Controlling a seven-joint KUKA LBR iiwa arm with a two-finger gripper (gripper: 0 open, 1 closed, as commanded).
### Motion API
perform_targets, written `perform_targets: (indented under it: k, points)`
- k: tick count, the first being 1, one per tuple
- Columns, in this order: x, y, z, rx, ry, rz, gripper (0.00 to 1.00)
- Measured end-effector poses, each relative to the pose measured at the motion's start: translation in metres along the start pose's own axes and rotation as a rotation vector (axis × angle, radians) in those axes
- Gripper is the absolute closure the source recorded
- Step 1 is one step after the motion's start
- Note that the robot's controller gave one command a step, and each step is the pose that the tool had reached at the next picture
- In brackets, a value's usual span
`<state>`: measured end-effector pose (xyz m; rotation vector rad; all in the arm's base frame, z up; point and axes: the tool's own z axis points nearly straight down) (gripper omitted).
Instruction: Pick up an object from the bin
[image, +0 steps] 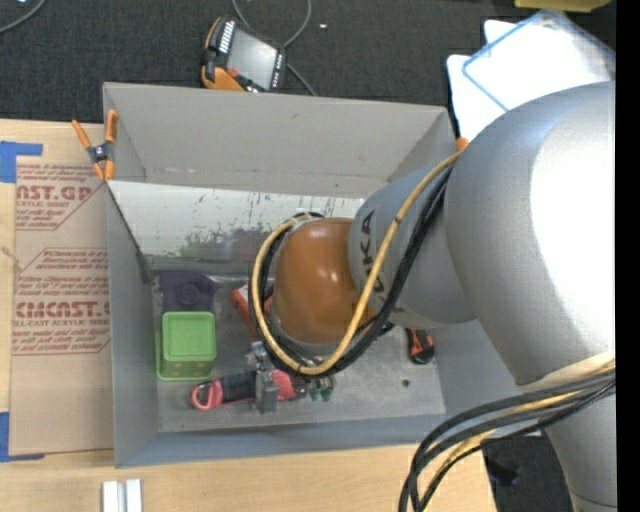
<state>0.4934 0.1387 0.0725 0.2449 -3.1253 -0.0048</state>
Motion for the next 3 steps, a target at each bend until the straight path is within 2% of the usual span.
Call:
perform_targets:
  k: [1,3]
  points:
    - [0.001,0.000,-0.009,0.000,0.002,0.000,1.00]
    - [0.002,0.001,-0.051,0.000,0.006,0.001,1.00]
